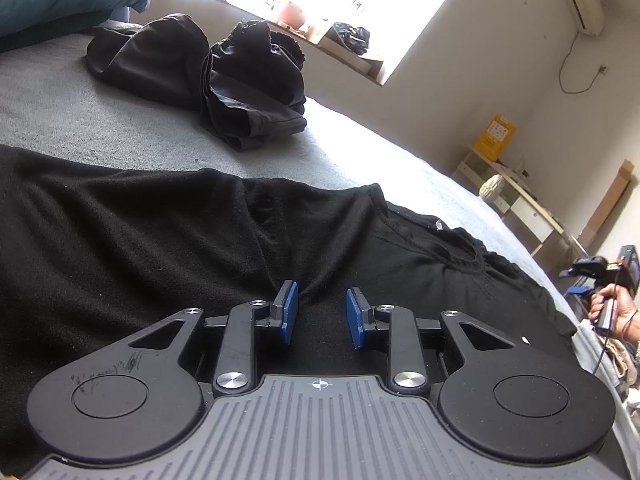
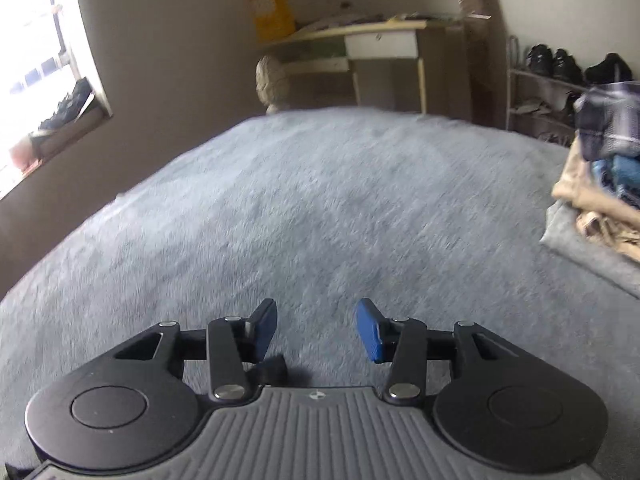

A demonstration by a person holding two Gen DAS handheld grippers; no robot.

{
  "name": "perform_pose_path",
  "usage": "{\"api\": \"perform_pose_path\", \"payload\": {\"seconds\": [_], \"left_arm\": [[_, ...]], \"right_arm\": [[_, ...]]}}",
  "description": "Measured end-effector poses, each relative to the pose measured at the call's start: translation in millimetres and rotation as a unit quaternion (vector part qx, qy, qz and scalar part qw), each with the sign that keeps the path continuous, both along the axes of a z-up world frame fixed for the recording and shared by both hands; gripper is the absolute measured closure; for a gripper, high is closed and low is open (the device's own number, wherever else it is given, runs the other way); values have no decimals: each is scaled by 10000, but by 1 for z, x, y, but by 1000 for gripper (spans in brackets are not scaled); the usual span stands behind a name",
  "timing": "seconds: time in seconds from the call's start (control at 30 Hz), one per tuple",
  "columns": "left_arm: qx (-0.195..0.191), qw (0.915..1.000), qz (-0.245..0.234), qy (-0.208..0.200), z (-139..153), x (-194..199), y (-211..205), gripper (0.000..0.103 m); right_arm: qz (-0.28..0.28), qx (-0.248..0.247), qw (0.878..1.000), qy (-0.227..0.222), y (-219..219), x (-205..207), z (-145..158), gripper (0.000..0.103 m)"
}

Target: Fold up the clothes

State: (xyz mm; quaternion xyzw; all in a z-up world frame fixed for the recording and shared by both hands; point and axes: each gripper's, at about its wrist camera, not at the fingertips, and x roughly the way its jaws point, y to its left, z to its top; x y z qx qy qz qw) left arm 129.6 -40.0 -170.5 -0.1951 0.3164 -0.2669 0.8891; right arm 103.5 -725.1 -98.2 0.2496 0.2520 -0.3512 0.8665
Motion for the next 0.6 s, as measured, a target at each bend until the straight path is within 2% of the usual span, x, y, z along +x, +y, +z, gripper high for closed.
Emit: {"api": "perform_pose_path", "payload": {"seconds": [0.07, 0.13, 0.2, 0.27, 0.3, 0.37, 0.43, 0.5, 0.6], "left_arm": [[-59, 10000, -1, 13, -1, 0, 1, 76], [-118, 9999, -4, 26, -1, 1, 3, 76], [-164, 9999, -7, 33, -2, 1, 4, 76], [-208, 9998, -11, 41, -2, 2, 4, 76], [-231, 9997, -12, 47, -3, 2, 5, 76], [-278, 9996, -13, 58, -3, 2, 6, 76], [-316, 9995, -14, 66, -4, 3, 7, 76], [-356, 9993, -13, 74, -4, 3, 8, 76], [-409, 9991, -11, 85, -5, 4, 9, 76]], "right_arm": [[369, 355, 9984, -232, 11, -1, 12, 57], [1491, 835, 9853, 60, 44, 16, 15, 62], [2788, 1158, 9514, 608, 95, 40, 9, 63], [3721, 1079, 9145, 1171, 149, 64, -2, 64], [3976, 1013, 9008, 1425, 171, 78, -12, 67], [4102, 824, 8888, 1869, 201, 107, -34, 69], [3861, 687, 9038, 1713, 205, 130, -45, 72], [3409, 406, 9291, 1377, 197, 146, -39, 72], [2485, -80, 9586, 1387, 169, 152, -27, 70]]}}
